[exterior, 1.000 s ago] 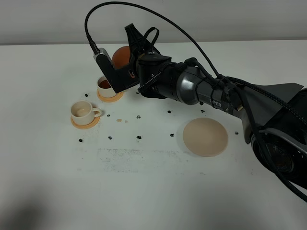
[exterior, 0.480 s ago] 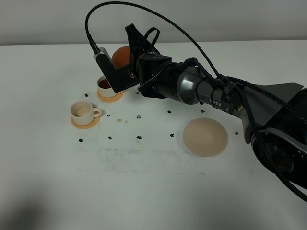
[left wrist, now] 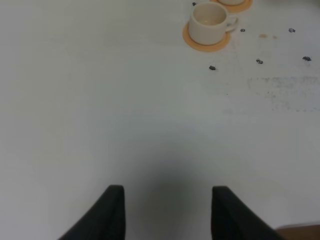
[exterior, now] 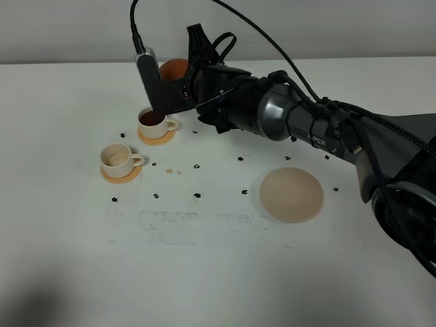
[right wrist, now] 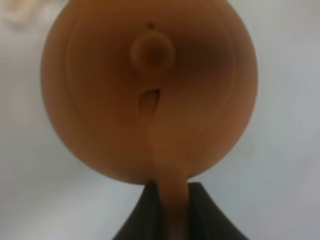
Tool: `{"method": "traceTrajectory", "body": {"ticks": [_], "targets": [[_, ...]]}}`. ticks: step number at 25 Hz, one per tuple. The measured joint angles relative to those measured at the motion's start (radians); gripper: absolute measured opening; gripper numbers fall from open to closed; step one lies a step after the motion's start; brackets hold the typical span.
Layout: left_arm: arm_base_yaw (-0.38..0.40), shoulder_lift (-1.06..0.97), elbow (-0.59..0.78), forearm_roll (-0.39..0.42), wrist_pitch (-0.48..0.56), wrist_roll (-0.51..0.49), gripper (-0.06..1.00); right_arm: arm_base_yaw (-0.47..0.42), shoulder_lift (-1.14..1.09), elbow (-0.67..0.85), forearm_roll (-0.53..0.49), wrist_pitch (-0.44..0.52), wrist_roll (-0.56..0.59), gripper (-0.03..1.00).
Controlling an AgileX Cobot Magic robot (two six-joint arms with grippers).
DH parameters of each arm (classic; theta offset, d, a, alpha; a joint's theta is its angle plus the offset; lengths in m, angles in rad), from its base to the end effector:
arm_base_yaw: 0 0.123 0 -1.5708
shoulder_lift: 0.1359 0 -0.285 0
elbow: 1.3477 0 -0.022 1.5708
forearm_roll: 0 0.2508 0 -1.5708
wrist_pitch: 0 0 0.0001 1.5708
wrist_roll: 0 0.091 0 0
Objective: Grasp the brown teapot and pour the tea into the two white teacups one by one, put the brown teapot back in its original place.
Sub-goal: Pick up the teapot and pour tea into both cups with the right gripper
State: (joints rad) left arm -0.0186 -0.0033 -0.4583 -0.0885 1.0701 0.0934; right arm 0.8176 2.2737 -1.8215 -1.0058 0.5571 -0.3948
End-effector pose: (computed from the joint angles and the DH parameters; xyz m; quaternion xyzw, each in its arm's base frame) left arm -0.0014 -0.0070 0.2651 0.0495 0.8632 -0.0255 0.5018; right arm 0.3833 0.3493 0.1928 -0.7251 0.5079 -0.3050 0.3511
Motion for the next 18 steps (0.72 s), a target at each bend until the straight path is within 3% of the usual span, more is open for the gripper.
{"method": "traceTrajectory", "body": {"ticks": [4, 10, 13, 18], "targets": [[0.000, 0.000, 0.000, 0.000, 0.000, 0.000, 0.43, 0.000, -0.065, -0.001, 0.143, 0.084, 0.012, 0.11], [0.000, 0.000, 0.000, 0.000, 0.000, 0.000, 0.43, -0.030, -0.104, -0.002, 0.523, 0.218, 0.014, 0.11], [0.000, 0.000, 0.000, 0.000, 0.000, 0.000, 0.43, -0.054, -0.104, -0.002, 0.697, 0.235, 0.015, 0.11], [0.000, 0.000, 0.000, 0.000, 0.000, 0.000, 0.43, -0.089, -0.105, 0.036, 0.849, 0.216, 0.018, 0.11]]}}
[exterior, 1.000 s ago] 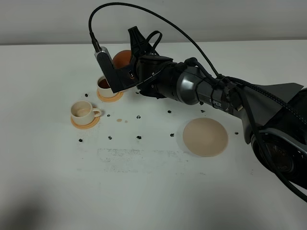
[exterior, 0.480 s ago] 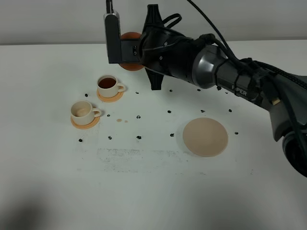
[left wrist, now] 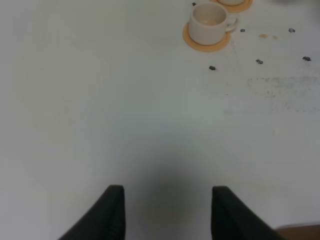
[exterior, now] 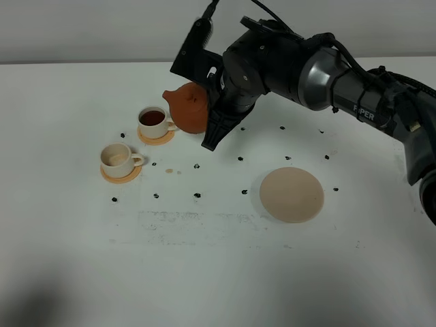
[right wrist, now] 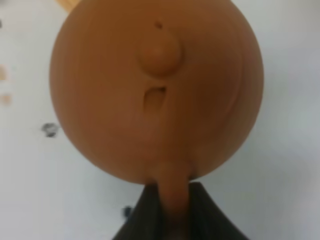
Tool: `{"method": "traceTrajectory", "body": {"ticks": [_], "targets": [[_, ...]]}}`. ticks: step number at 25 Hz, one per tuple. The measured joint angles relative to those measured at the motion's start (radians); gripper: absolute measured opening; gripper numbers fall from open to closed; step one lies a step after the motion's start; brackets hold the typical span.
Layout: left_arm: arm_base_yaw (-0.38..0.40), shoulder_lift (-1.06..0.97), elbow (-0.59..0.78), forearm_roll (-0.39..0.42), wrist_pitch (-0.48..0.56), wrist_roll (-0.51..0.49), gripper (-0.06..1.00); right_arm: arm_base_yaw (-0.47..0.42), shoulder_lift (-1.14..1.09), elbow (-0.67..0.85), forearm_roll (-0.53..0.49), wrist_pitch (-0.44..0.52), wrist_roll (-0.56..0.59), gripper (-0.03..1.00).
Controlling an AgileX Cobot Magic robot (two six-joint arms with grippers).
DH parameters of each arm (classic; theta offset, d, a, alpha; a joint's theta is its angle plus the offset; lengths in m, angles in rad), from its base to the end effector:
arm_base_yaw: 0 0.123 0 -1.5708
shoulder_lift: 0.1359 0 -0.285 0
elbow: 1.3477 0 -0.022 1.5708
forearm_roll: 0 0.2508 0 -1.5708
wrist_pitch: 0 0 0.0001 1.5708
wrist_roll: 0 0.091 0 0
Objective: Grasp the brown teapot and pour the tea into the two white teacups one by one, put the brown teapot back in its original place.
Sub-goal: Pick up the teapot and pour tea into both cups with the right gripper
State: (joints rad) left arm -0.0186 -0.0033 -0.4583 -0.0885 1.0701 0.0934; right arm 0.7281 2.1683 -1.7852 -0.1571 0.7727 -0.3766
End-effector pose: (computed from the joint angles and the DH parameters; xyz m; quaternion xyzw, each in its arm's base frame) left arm -0.0014 -0.0070 0.2651 0.0495 0.8632 -0.0255 0.5018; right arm 0.3657 0.3127 0.2036 -0.5414 0.8006 -0.0227 0.2556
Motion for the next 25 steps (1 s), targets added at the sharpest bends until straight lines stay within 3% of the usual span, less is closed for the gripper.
{"method": "traceTrajectory", "body": {"ticks": [16, 21, 25], "targets": [[0.000, 0.000, 0.000, 0.000, 0.000, 0.000, 0.43, -0.030, 0.082, 0.056, 0.137, -0.086, 0.004, 0.11], [0.000, 0.000, 0.000, 0.000, 0.000, 0.000, 0.43, -0.031, 0.088, 0.056, 0.135, -0.089, 0.004, 0.11], [0.000, 0.000, 0.000, 0.000, 0.000, 0.000, 0.43, -0.016, 0.052, 0.056, 0.075, -0.042, 0.007, 0.11]]}}
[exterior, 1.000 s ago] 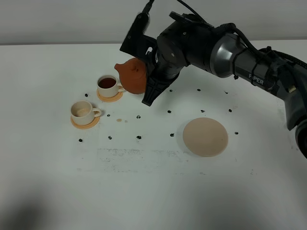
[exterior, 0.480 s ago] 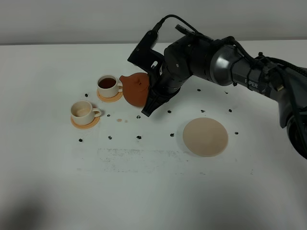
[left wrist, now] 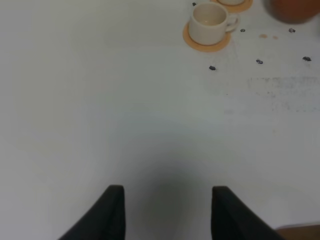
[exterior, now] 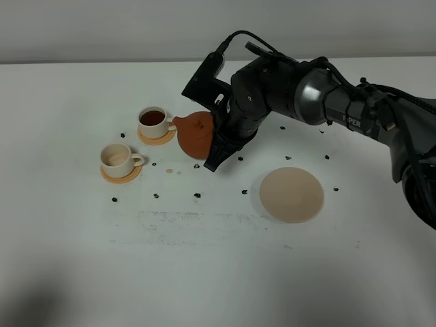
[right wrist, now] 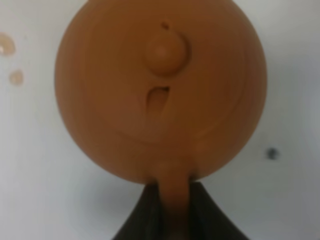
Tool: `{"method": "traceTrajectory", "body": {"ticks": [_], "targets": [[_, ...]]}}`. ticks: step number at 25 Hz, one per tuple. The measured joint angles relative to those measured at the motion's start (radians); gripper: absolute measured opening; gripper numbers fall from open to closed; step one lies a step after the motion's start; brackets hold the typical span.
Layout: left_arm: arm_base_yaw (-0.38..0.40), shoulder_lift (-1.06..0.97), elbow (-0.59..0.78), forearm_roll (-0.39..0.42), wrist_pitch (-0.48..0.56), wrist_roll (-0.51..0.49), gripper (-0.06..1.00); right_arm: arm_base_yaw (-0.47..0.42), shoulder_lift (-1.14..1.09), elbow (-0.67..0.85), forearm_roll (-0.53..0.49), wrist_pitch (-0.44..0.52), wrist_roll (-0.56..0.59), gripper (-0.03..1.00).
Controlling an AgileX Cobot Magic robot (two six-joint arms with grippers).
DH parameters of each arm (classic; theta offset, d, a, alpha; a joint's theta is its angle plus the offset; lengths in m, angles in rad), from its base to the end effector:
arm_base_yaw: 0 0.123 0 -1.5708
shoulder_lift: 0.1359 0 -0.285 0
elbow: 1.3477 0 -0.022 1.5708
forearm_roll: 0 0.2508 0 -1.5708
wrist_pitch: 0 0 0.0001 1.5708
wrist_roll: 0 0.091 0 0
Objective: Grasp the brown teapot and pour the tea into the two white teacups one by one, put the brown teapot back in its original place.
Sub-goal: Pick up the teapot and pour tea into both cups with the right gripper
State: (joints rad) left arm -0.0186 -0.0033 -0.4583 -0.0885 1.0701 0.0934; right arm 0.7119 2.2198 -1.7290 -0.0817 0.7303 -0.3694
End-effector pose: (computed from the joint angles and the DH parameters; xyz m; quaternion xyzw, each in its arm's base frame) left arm -0.0014 -0.0070 0.2651 0.0495 0.8632 -0.0255 0.5018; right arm 0.3661 0.3093 0.1641 -0.5224 0.8241 0.0042 0.2190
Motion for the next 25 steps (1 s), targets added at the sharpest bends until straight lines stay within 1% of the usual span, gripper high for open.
{"method": "traceTrajectory", "body": {"ticks": [2, 4, 10, 12, 14, 17, 20, 25], "targets": [[0.000, 0.000, 0.000, 0.000, 0.000, 0.000, 0.43, 0.021, -0.032, 0.000, -0.041, 0.020, 0.009, 0.11], [0.000, 0.000, 0.000, 0.000, 0.000, 0.000, 0.43, 0.061, -0.067, 0.000, -0.082, 0.036, 0.017, 0.11], [0.000, 0.000, 0.000, 0.000, 0.000, 0.000, 0.43, 0.184, -0.094, 0.000, -0.178, 0.043, 0.028, 0.11], [0.000, 0.000, 0.000, 0.000, 0.000, 0.000, 0.43, 0.223, -0.094, 0.000, -0.231, 0.045, 0.037, 0.11], [0.000, 0.000, 0.000, 0.000, 0.000, 0.000, 0.43, 0.255, -0.094, 0.000, -0.309, 0.042, 0.064, 0.11], [0.000, 0.000, 0.000, 0.000, 0.000, 0.000, 0.43, 0.275, -0.094, 0.000, -0.425, 0.039, 0.113, 0.11], [0.000, 0.000, 0.000, 0.000, 0.000, 0.000, 0.43, 0.275, -0.083, 0.000, -0.514, 0.033, 0.132, 0.11], [0.000, 0.000, 0.000, 0.000, 0.000, 0.000, 0.43, 0.275, -0.039, 0.000, -0.601, 0.020, 0.138, 0.11]]}}
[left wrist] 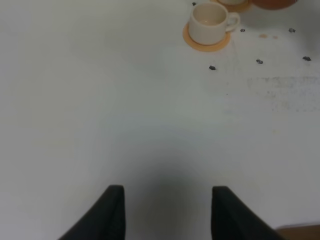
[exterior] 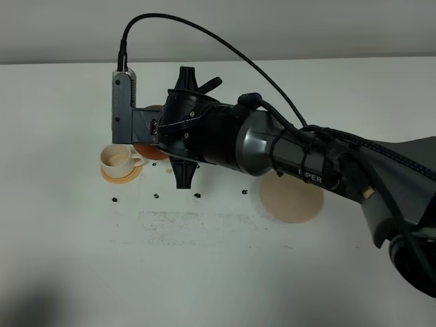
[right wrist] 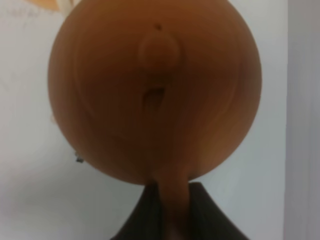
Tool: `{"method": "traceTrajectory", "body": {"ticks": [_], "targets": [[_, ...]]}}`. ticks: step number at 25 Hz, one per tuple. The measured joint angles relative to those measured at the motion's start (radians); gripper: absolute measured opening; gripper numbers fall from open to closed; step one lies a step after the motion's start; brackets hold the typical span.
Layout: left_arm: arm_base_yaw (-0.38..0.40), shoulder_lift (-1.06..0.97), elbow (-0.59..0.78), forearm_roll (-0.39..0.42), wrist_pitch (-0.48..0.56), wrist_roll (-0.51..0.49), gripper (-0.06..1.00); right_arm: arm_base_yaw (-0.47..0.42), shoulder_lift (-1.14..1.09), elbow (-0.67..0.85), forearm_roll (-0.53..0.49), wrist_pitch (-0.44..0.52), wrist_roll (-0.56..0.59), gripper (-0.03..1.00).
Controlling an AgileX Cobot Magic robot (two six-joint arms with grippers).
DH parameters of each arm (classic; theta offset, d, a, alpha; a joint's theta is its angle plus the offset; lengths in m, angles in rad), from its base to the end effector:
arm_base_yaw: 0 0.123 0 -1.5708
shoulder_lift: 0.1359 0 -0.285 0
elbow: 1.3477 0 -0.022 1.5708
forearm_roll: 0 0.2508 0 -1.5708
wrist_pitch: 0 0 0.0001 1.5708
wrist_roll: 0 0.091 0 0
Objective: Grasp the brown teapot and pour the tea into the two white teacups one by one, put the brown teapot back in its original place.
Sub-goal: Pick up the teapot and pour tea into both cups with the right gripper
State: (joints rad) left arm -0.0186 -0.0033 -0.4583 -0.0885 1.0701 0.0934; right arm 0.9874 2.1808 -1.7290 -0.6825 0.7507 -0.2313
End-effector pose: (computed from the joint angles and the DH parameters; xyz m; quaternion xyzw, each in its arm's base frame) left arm -0.0014 -0.0070 0.2651 0.0495 0.8632 -0.0255 0.5018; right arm 0.2974 0.3794 0.1947 -0.6786 0.6458 -0.1795 0.3002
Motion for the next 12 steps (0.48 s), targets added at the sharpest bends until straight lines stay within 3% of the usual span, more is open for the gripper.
{"method": "traceTrajectory", "body": {"ticks": [12], "targets": [[0.000, 0.000, 0.000, 0.000, 0.000, 0.000, 0.43, 0.001, 0.027, 0.000, -0.216, -0.061, 0.086, 0.11]]}}
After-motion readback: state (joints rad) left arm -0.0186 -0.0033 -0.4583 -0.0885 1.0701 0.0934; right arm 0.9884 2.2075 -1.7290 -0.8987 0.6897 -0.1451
